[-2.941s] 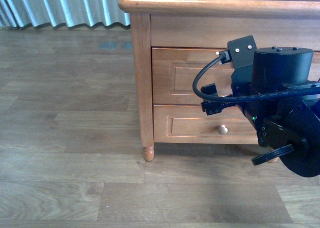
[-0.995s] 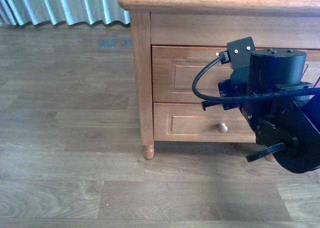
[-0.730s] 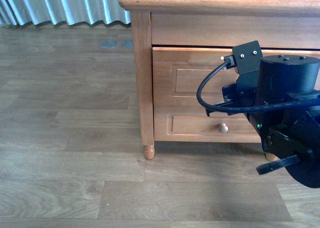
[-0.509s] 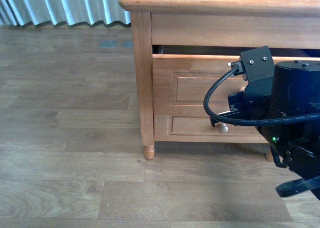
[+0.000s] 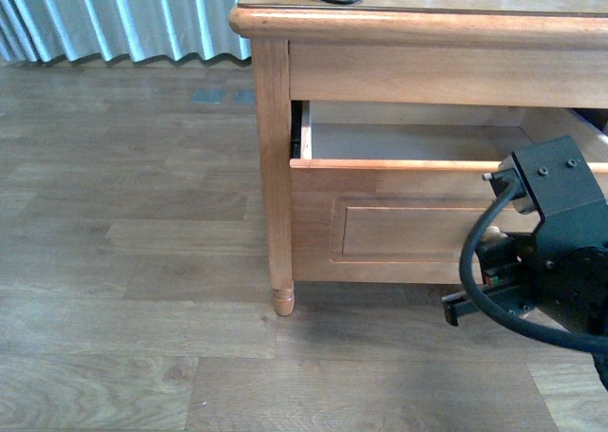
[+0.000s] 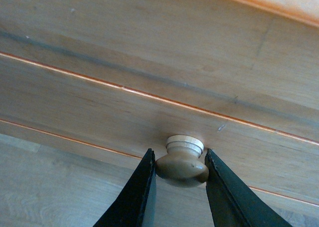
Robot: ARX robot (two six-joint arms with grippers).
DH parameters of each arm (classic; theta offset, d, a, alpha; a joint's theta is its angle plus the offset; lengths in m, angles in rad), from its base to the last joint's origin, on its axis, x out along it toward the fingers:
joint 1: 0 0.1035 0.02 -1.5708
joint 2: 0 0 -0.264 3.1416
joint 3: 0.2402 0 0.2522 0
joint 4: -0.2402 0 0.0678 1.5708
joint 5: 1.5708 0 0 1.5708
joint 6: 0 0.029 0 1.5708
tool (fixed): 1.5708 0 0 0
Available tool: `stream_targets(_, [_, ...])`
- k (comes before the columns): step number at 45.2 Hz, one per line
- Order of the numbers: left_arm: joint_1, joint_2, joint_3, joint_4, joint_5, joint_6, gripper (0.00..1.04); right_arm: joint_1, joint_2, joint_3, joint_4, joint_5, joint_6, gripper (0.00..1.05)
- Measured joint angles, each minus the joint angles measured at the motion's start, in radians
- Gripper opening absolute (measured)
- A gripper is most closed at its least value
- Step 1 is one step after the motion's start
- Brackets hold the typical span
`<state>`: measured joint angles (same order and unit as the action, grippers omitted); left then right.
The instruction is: Put charger into drawer
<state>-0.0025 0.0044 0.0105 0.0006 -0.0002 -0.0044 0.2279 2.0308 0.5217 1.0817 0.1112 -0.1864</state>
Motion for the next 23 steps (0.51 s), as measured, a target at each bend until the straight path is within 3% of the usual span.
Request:
stream_targets(13, [0.0, 0.0, 0.0, 0.0, 0.0, 0.0, 0.99, -0.018, -0.079, -0.113, 0.002, -0.062, -0.011, 0.24])
stream_targets(15, [0.0, 0.0, 0.0, 0.0, 0.0, 0.0, 0.99, -0.019, -0.083, -0.117, 0.003, -0.063, -0.009, 0.3])
stream_targets(23, [0.0, 0.0, 0.0, 0.0, 0.0, 0.0, 0.99, -0.054, -0.21, -0.159, -0.051, -0.04, 0.006, 0.68])
